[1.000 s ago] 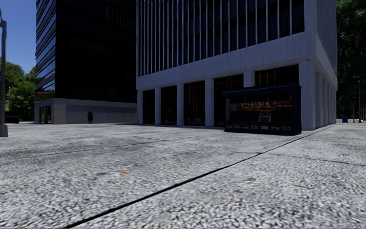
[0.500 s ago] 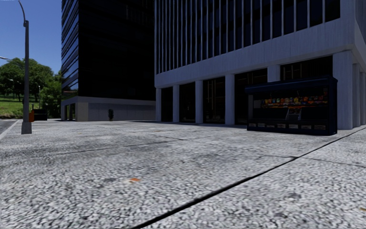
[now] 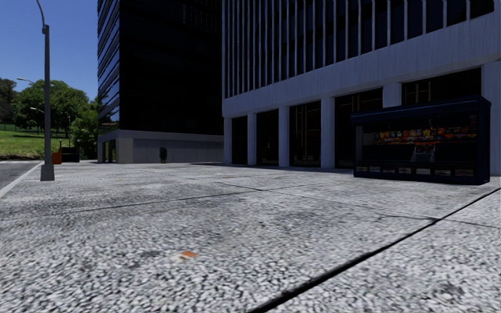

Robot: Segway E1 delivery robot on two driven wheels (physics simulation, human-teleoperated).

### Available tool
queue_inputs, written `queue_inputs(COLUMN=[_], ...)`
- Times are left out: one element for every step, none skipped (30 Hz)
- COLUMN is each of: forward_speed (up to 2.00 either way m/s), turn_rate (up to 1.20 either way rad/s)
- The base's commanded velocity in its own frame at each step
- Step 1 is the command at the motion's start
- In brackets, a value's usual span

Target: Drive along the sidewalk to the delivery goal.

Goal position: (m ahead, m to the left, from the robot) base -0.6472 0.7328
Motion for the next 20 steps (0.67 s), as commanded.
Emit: queue_inputs(forward_speed=[0.0, 0.0, 0.0, 0.0, 0.0, 0.0, 0.0, 0.0, 0.0, 0.0, 0.0, 0.0, 0.0, 0.0, 0.0, 0.0, 0.0, 0.0, 0.0, 0.0], turn_rate=[0.0, 0.0, 0.0, 0.0, 0.0, 0.0, 0.0, 0.0, 0.0, 0.0, 0.0, 0.0, 0.0, 0.0, 0.0, 0.0, 0.0, 0.0, 0.0, 0.0])
